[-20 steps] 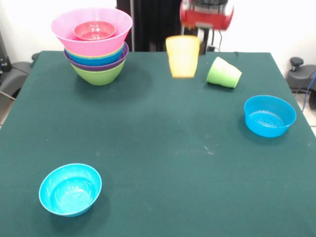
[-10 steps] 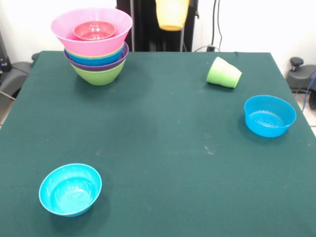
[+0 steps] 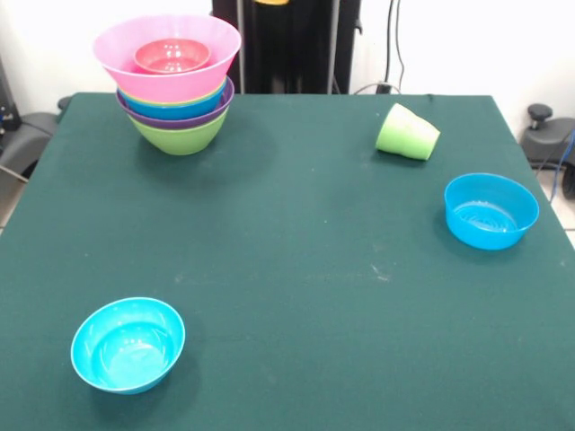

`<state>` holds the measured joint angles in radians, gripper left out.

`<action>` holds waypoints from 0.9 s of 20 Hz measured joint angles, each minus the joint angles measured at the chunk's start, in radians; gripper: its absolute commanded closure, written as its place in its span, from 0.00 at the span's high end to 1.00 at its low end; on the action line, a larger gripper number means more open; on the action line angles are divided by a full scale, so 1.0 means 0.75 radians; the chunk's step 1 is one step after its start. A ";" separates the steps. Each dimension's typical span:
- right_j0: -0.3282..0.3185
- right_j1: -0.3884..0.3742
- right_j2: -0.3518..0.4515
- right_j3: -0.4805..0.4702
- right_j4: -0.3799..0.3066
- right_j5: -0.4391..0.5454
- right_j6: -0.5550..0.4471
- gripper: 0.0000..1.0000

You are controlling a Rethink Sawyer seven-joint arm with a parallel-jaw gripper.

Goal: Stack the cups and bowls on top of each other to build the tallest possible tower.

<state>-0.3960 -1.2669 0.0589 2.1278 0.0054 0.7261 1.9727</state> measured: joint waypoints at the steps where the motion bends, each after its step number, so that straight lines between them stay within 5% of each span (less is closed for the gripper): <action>1: -0.014 -0.008 0.001 0.012 0.003 0.000 0.000 0.00; 18: -0.332 -0.072 0.084 0.228 0.002 -0.037 -0.001 0.00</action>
<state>-0.6453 -1.3213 0.1218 2.2985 0.0073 0.6981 1.9723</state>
